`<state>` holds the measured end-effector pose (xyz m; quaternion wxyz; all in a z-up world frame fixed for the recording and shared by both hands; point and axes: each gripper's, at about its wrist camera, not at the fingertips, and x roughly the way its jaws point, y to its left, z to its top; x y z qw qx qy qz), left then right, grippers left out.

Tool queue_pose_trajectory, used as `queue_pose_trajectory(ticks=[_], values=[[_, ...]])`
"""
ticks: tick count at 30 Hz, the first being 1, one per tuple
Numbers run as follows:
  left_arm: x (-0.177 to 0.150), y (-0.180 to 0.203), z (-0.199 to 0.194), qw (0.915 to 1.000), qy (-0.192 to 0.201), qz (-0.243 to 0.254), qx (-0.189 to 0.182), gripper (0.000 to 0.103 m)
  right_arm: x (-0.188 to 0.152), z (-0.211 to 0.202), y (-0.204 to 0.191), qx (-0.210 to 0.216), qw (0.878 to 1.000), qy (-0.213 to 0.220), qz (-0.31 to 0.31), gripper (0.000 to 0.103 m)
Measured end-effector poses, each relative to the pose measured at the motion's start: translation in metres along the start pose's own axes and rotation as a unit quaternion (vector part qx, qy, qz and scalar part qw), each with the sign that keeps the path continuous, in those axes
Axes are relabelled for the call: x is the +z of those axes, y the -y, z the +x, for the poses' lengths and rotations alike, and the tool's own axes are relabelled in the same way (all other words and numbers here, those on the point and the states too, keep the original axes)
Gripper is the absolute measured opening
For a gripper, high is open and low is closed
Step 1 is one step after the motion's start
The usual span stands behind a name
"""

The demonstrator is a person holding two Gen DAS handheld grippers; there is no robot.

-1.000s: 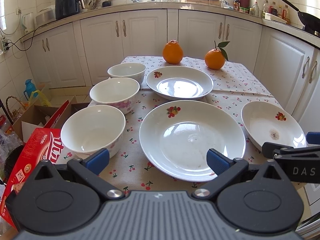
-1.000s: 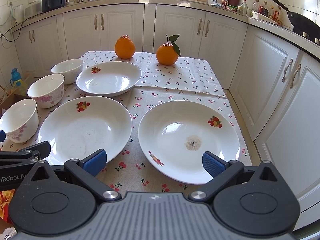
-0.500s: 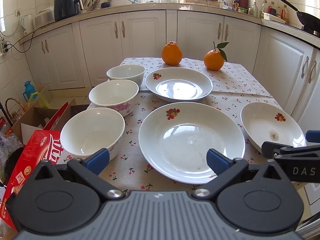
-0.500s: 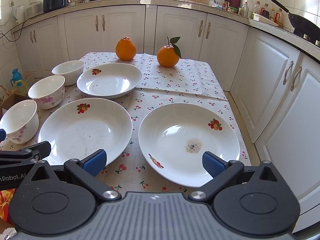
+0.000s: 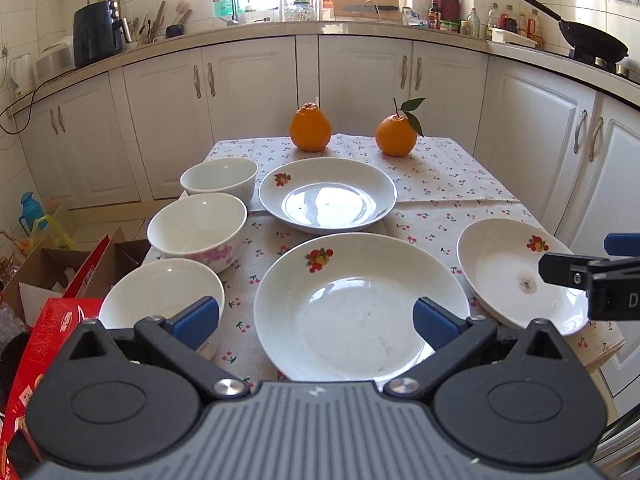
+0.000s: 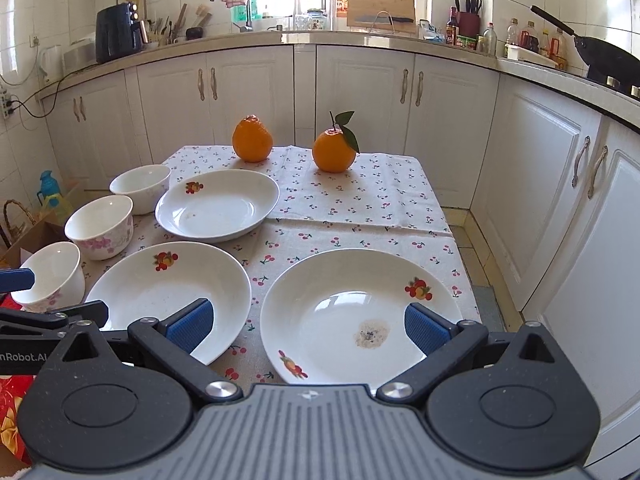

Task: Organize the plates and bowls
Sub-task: 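Move the left gripper toward the rim of the stained white plate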

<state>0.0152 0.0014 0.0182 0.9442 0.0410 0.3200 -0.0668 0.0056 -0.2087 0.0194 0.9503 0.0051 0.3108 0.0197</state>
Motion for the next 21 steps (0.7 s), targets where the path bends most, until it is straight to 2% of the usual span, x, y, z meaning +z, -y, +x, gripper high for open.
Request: queue_pose_trajectory(ticks=[3,6,11,18,21], values=[[0.006,0.0,0.001,0.9998,0.02,0.005,-0.004,0.102,0.0,0.001,0.015,-0.001,1.0,0.002,-0.006,0.103],[0.01,0.001,0.006,0.9996,0.023,0.014,-0.013,0.102,-0.005,0.003,0.028,-0.009,1.0,0.002,-0.021,0.103],[0.018,0.004,0.015,0.9981,0.013,0.041,-0.044,0.102,-0.021,0.011,0.049,0.009,0.999,-0.025,-0.029,0.103],[0.024,0.013,0.036,0.9973,-0.022,0.049,-0.05,0.102,-0.049,0.028,0.067,0.041,0.997,-0.064,-0.033,0.103],[0.026,0.02,0.041,0.9967,-0.021,0.057,-0.054,0.102,-0.057,0.037,0.07,0.051,0.995,-0.081,-0.035,0.103]])
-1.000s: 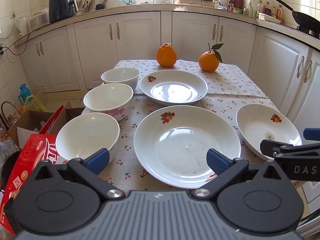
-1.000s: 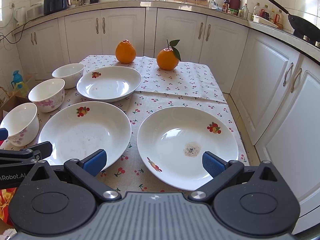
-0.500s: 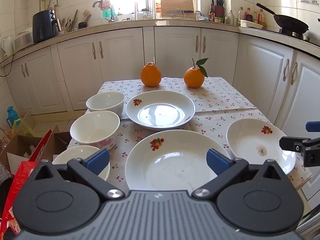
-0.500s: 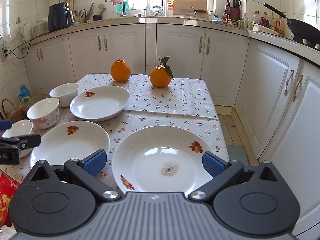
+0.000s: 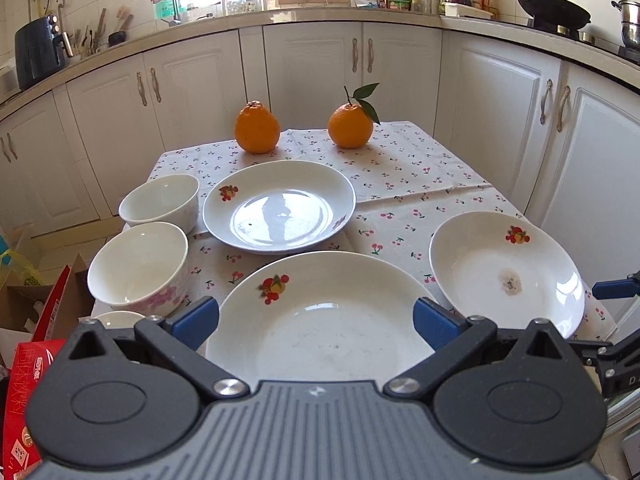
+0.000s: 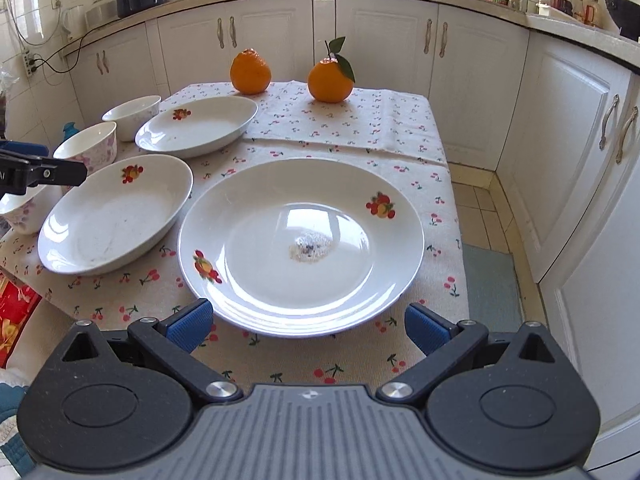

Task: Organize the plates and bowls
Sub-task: 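Move the left gripper toward the rim of the stained white plate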

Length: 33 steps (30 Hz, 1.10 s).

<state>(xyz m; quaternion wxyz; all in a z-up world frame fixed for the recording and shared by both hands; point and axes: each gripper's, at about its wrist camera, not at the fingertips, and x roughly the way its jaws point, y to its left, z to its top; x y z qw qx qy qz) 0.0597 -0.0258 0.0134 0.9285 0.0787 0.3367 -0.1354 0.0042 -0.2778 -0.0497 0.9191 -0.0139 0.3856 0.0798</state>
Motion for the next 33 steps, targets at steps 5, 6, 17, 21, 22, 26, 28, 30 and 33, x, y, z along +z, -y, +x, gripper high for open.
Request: queue_pose_trajectory(ticks=[5,6,17,21,22,26,28,30,33], values=[[0.009,0.007,0.011,0.9999,-0.006,0.01,-0.011,0.102,-0.007,0.013,0.003,0.01,1.0,-0.015,-0.015,0.103],[0.011,0.009,0.015,0.9998,-0.013,0.012,-0.012,0.102,-0.007,0.015,0.004,0.01,1.0,-0.019,-0.013,0.103],[0.027,0.032,0.036,0.9973,-0.043,0.036,-0.048,0.102,-0.004,0.03,0.01,0.026,0.998,-0.018,-0.046,0.103],[0.033,0.043,0.043,0.9962,-0.043,0.045,-0.061,0.102,-0.011,0.029,0.014,0.039,0.998,0.01,-0.057,0.103],[0.036,0.045,0.045,0.9958,-0.043,0.046,-0.067,0.102,-0.011,0.029,0.015,0.043,0.997,0.014,-0.059,0.103],[0.044,0.055,0.049,0.9925,-0.042,0.054,-0.101,0.102,-0.012,0.029,0.019,0.045,0.997,0.021,-0.061,0.103],[0.048,0.06,0.051,0.9909,-0.046,0.057,-0.113,0.102,-0.014,0.029,0.021,0.048,0.996,0.029,-0.064,0.103],[0.052,0.065,0.056,0.9894,-0.055,0.058,-0.121,0.102,-0.015,0.029,0.023,0.052,0.996,0.036,-0.066,0.103],[0.056,0.073,0.065,0.9869,-0.068,0.069,-0.129,0.102,-0.018,0.028,0.025,0.057,0.995,0.046,-0.071,0.103]])
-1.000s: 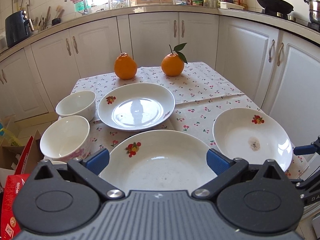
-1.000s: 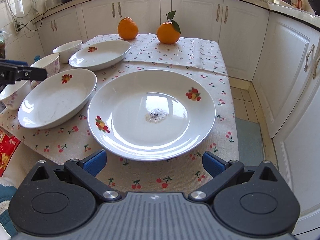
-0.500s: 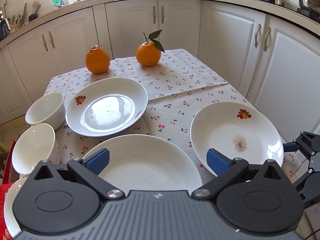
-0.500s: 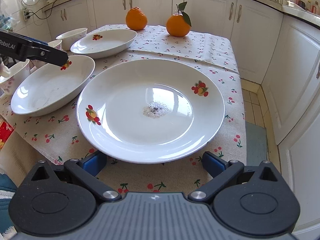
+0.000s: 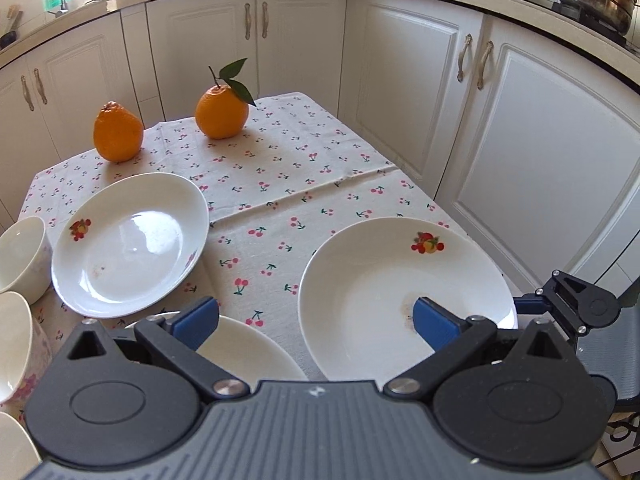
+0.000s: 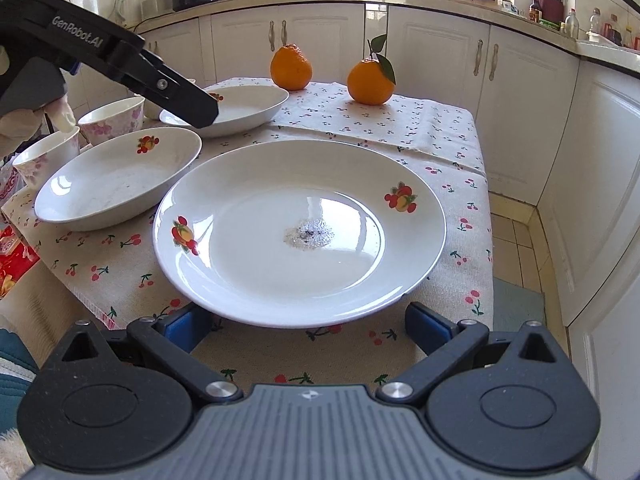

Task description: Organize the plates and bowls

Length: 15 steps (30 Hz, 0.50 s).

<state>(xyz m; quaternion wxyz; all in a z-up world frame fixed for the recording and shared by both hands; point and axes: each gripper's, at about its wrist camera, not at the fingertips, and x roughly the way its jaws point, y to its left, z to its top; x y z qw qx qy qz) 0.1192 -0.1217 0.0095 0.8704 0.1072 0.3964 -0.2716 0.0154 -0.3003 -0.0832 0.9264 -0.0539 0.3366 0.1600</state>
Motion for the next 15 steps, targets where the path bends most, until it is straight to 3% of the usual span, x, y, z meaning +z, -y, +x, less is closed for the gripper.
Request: queue_pose_trajectory(ticks=[15], values=[[0.027,0.015,0.067,0.9936,-0.09,0.051,-0.046,0.1,-0.001,0.001,0.008,0.032,0.999,0.014,-0.028,0.103]])
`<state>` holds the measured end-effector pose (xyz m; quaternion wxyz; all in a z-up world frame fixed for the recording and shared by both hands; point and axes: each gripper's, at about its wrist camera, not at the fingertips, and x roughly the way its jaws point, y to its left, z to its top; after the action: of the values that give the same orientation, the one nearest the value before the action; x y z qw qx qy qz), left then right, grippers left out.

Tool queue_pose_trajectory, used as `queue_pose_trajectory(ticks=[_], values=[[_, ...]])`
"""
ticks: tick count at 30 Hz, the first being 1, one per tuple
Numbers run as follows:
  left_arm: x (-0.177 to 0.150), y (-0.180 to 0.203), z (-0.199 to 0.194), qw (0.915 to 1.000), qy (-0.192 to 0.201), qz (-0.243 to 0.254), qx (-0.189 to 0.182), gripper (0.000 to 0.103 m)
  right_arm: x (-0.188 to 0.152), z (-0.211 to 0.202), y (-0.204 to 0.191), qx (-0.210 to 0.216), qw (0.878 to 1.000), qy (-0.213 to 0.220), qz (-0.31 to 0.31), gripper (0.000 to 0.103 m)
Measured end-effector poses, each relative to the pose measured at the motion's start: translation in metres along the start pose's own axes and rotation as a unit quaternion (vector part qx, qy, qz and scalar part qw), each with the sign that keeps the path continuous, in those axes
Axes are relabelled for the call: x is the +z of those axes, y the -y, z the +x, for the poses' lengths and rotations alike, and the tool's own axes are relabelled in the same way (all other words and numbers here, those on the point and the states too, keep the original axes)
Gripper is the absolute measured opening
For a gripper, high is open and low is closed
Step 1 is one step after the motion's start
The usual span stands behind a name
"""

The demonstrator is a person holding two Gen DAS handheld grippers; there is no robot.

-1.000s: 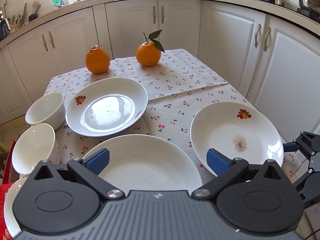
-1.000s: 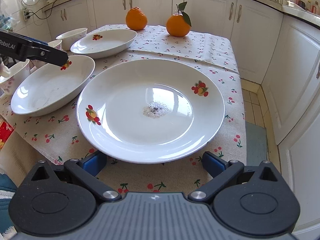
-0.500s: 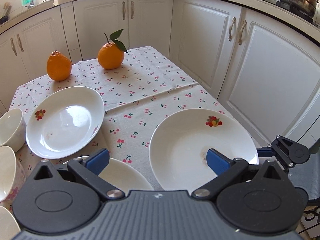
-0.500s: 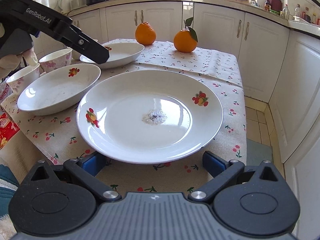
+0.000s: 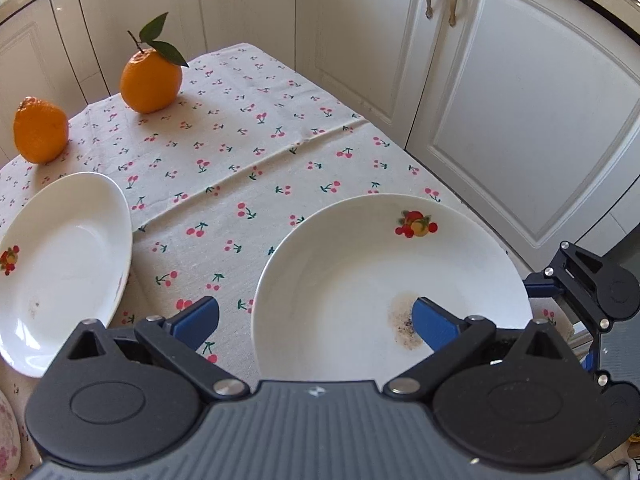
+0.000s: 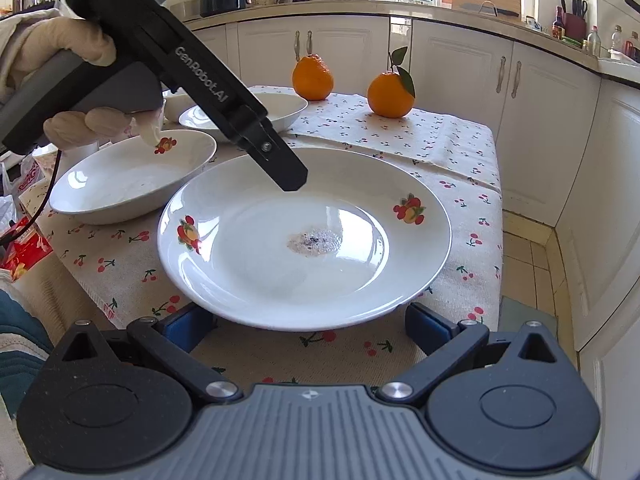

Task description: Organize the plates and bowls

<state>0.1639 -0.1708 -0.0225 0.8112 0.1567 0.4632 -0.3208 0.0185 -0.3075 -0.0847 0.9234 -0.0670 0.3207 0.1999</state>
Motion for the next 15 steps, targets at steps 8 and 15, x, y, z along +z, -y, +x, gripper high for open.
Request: queue_pose_trajectory(ticks=[8,15], values=[[0.011,-0.004,0.019,0.9987,-0.038,0.005,-0.034,0.094,0.001,0.002,0.003,0.011,1.0,0.001,-0.009,0.103],[0.016,-0.007,0.027,0.9967,-0.059,0.006,-0.056,0.084,0.003,0.003,0.003,0.014,1.0,-0.001,-0.014,0.103]])
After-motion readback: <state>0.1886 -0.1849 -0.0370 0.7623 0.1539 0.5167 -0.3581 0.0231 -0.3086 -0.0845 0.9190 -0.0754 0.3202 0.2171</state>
